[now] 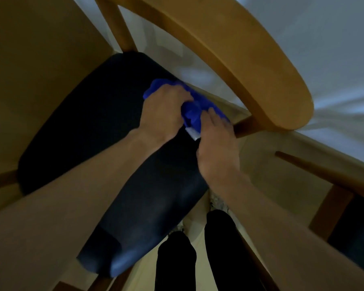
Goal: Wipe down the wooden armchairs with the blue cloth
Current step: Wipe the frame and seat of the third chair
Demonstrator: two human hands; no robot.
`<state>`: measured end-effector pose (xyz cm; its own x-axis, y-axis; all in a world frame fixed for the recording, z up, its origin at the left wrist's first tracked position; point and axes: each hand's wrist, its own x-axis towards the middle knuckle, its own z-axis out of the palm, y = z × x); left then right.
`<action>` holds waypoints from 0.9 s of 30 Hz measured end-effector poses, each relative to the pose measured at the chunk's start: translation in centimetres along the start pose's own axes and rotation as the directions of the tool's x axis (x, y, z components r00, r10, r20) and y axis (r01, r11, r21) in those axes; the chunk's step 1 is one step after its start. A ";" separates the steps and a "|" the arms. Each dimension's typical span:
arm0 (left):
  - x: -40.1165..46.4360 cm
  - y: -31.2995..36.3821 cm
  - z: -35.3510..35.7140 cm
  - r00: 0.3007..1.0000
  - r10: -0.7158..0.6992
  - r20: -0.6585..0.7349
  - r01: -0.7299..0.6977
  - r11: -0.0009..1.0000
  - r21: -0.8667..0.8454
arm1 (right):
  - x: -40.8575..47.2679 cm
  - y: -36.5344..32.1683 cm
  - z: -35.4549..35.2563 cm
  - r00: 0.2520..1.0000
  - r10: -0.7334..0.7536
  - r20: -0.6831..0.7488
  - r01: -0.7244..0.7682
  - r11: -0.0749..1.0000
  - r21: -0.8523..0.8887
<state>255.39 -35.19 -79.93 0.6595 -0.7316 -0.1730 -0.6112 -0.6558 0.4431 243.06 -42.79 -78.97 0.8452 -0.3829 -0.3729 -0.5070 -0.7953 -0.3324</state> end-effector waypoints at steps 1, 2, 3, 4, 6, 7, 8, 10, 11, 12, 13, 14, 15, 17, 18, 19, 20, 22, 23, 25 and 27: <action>-0.9 -0.1 -0.2 1.000 -0.005 0.021 0.005 1.000 0.019 | -1.1 -0.4 -0.1 1.000 0.017 0.019 -0.019 0.998 0.059; -2.0 -0.3 -0.4 0.998 0.004 0.063 -0.007 0.999 0.050 | -2.3 -0.7 0.0 0.998 0.027 0.050 -0.033 0.992 0.124; -3.0 -0.6 -0.8 0.992 0.024 0.121 -0.034 0.996 0.084 | -3.4 -1.0 -0.1 0.996 0.026 0.085 -0.041 0.983 0.181; -3.8 -0.9 -1.2 0.981 0.040 0.188 -0.061 0.992 0.108 | -4.4 -1.2 -0.3 0.992 0.018 0.127 -0.046 0.973 0.226; -3.7 -1.3 -2.3 0.939 0.061 0.338 -0.105 0.988 0.115 | -5.2 -1.3 -0.8 0.981 0.029 0.194 -0.084 0.957 0.279; -2.7 -1.4 -3.0 0.914 0.065 0.399 -0.118 0.987 0.110 | -4.8 -1.1 -1.2 0.981 0.040 0.192 -0.095 0.953 0.289; -1.2 -1.4 -3.5 0.899 0.068 0.433 -0.124 0.987 0.101 | -4.0 -0.8 -1.5 0.987 0.050 0.154 -0.093 0.953 0.290; 1.8 -1.5 -4.0 0.923 0.051 0.382 -0.083 0.994 0.068 | -1.7 0.1 -2.0 0.998 0.054 0.028 -0.059 0.967 0.246; 3.0 -1.4 -3.7 0.947 0.036 0.319 -0.053 0.998 0.046 | -0.4 0.4 -2.3 0.998 0.048 -0.033 -0.041 0.980 0.195; 3.8 -1.2 -3.1 0.966 0.025 0.258 -0.034 0.999 0.031 | 0.7 0.7 -2.5 0.996 0.042 -0.077 -0.031 0.990 0.140; 4.2 -0.8 -2.3 0.976 0.024 0.215 -0.032 0.999 0.037 | 1.6 1.0 -2.6 0.994 0.036 -0.103 -0.025 0.994 0.105; 4.4 -0.4 -1.6 0.982 0.036 0.183 -0.046 0.998 0.053 | 2.3 1.1 -2.5 0.992 0.033 -0.121 -0.019 0.994 0.109; 4.3 -0.2 -1.2 0.989 0.055 0.135 -0.064 0.996 0.057 | 2.7 1.1 -2.4 0.989 0.034 -0.142 -0.014 0.990 0.137; 4.2 -0.4 -1.0 0.994 0.091 -0.057 -0.089 0.996 0.031 | 3.1 0.8 -2.0 0.971 0.052 -0.231 -0.010 0.983 0.181; 4.2 -0.6 -1.2 0.981 0.108 -0.161 -0.108 0.994 0.006 | 3.4 0.6 -1.8 0.961 0.067 -0.269 -0.011 0.979 0.203; 4.3 -0.8 -1.5 0.969 0.119 -0.218 -0.123 0.992 -0.004 | 3.8 0.4 -1.5 0.954 0.087 -0.286 -0.014 0.969 0.247; 4.6 -1.0 -1.6 0.970 0.119 -0.212 -0.119 0.993 0.012 | 4.4 0.3 -1.3 0.955 0.108 -0.275 -0.025 0.957 0.290; 5.5 -1.1 -1.3 0.997 0.042 -0.057 -0.037 0.995 0.094 | 5.3 -0.1 -1.0 0.977 0.111 -0.182 -0.059 0.962 0.267; 5.6 -0.9 -1.2 1.000 -0.026 0.013 0.024 0.992 0.126 | 5.5 -0.1 -0.9 0.984 0.106 -0.141 -0.073 0.972 0.222; 4.6 -0.5 -1.1 0.989 -0.138 0.043 0.134 0.987 0.088 | 5.1 -0.1 -0.8 0.987 0.094 -0.133 -0.071 0.983 0.172; 2.3 -0.2 -0.8 0.988 -0.152 0.028 0.149 0.986 0.077 | 3.3 0.2 -1.0 0.991 0.049 -0.127 -0.031 0.991 0.133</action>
<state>257.38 -36.56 -79.68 0.7320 -0.6284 -0.2631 -0.5379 -0.7701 0.3430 245.96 -44.66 -79.37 0.8342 -0.4776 -0.2757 -0.5514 -0.7131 -0.4329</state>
